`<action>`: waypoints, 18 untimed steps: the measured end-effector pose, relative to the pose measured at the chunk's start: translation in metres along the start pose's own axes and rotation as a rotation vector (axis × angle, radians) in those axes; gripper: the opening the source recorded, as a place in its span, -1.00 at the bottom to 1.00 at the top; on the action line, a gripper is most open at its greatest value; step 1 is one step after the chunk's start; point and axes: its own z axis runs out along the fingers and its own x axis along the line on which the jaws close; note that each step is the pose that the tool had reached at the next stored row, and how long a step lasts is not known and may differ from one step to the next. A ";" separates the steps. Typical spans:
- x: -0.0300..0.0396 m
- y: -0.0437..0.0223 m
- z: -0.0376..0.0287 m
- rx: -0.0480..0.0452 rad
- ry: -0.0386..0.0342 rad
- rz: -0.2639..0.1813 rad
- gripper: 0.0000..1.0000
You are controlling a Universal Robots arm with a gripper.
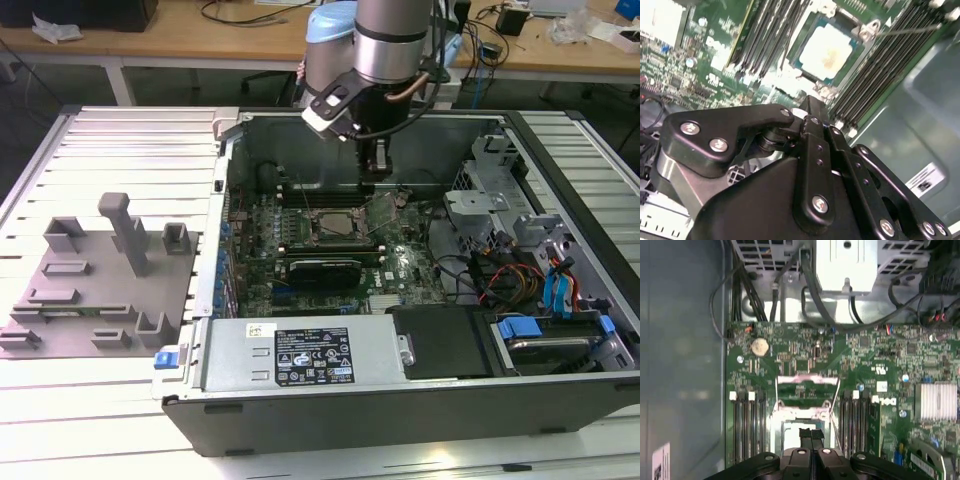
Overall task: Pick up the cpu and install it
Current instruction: 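Close the cpu cover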
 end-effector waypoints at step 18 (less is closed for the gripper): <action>-0.0009 0.0623 0.0011 0.0015 0.0001 0.000 -0.79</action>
